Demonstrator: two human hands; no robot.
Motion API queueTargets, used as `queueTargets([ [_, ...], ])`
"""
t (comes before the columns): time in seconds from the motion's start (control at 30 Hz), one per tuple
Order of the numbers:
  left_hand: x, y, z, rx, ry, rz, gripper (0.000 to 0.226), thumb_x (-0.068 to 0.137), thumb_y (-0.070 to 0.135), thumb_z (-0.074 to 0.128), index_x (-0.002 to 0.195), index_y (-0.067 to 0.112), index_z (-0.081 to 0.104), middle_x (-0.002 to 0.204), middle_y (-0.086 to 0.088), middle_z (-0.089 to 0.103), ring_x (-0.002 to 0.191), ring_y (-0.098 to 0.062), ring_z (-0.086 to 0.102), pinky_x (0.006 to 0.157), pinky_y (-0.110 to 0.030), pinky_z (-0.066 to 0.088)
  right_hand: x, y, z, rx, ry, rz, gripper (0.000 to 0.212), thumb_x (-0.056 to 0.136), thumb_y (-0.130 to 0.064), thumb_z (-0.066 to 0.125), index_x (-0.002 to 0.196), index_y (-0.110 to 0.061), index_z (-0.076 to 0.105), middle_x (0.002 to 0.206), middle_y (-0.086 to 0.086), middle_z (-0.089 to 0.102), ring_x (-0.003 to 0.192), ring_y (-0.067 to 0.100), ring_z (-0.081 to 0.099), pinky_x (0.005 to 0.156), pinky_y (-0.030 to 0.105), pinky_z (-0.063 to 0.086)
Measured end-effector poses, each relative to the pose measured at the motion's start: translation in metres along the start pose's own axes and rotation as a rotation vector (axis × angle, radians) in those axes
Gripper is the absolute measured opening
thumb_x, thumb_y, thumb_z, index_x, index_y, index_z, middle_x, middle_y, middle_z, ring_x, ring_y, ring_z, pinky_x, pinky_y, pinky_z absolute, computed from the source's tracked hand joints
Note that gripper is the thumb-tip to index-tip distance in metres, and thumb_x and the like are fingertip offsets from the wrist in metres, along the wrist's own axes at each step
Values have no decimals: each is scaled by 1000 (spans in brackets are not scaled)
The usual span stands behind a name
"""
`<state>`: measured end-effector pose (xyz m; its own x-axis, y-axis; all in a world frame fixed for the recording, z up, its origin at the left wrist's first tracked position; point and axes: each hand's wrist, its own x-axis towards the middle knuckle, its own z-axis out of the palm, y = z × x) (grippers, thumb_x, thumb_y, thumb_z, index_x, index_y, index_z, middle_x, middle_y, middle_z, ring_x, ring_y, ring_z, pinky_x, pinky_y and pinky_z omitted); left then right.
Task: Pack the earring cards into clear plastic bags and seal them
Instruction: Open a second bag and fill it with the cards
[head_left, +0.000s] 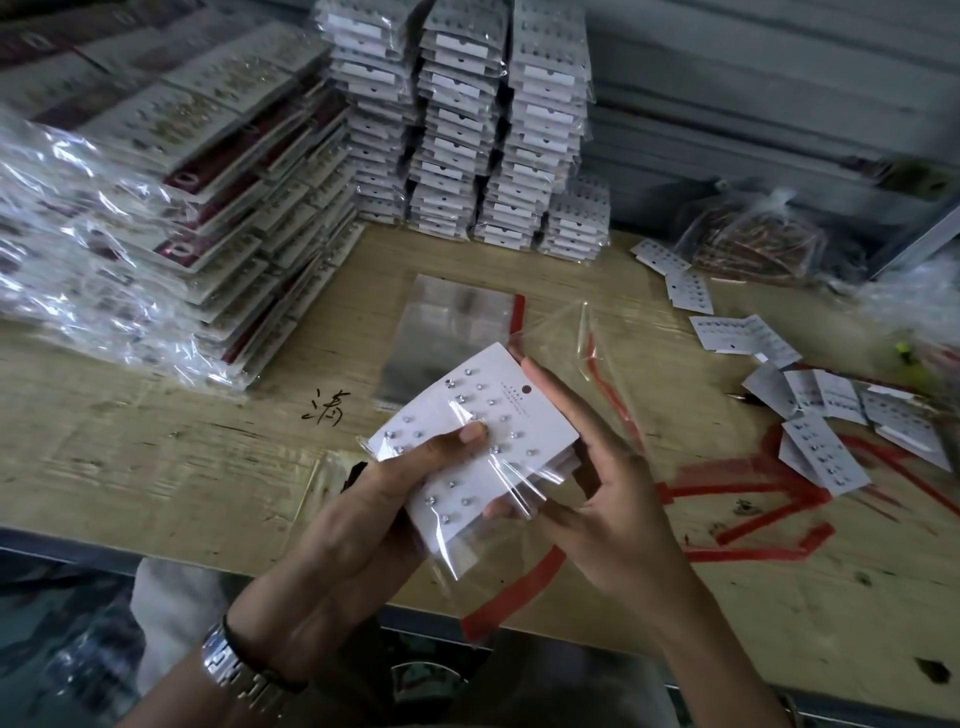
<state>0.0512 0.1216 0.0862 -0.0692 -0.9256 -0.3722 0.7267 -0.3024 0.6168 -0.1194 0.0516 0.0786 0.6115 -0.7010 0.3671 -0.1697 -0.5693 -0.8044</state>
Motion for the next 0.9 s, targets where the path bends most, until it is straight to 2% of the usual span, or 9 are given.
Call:
queueTargets([
  [0.13,0,-2,-1,-4,28,-7,31,75,17,81,106,10,76,117,-22,71,93,-34,74,69,-38,61,-2,1,4,-47,38,-17,79,79,-14,77,146,0,39,150,-31,35,139,-18,20,104,-3,16],
  [0.3,0,-6,-2,-3,9,-22,36,70,17,84,104,10,77,119,-21,70,105,-37,70,76,-44,60,-4,2,-1,111,-77,50,93,76,-17,82,153,-15,31,154,-16,37,142,3,34,109,11,31],
  [0.4,-1,-7,-1,17,16,-20,42,65,19,85,105,12,77,119,-21,70,105,-38,70,80,-49,60,-3,-1,-1,127,-74,25,86,81,-31,75,152,-9,32,154,-14,38,142,5,36,110,14,33],
  [0.47,-2,-8,1,28,16,-2,42,66,19,84,107,12,76,119,-21,70,106,-38,70,84,-53,59,-3,0,-2,93,-51,6,84,81,-32,73,150,-3,33,154,-16,38,142,2,34,110,12,31],
  [0.5,-2,-8,1,30,17,10,42,67,19,84,108,11,76,118,-21,70,105,-39,70,83,-52,59,-4,1,-2,85,-45,2,84,81,-30,74,149,-2,33,154,-18,37,142,0,33,110,12,31],
  [0.6,-1,-11,1,31,25,49,40,68,18,84,107,9,76,115,-22,71,98,-38,72,73,-45,61,-4,4,-6,101,-74,11,82,84,-36,71,152,-12,32,154,-15,38,143,6,34,112,28,36],
  [0.7,2,-14,0,52,54,78,42,67,20,85,107,10,76,113,-21,72,98,-36,72,78,-51,61,-6,7,-7,107,-100,37,82,84,-39,70,153,-19,30,155,-11,38,143,12,36,115,30,34],
  [0.8,8,-15,-2,61,62,91,44,66,21,86,107,9,76,112,-19,73,99,-35,72,70,-40,61,-5,7,-8,129,-80,31,83,83,-40,72,153,-24,29,155,-14,37,143,11,36,114,27,34],
  [0.9,14,-14,-10,76,63,128,42,67,21,85,106,10,76,113,-18,73,100,-33,72,69,-36,60,-10,7,-10,122,-77,35,89,85,-35,73,156,-24,20,159,-16,29,146,14,31,115,36,35],
])
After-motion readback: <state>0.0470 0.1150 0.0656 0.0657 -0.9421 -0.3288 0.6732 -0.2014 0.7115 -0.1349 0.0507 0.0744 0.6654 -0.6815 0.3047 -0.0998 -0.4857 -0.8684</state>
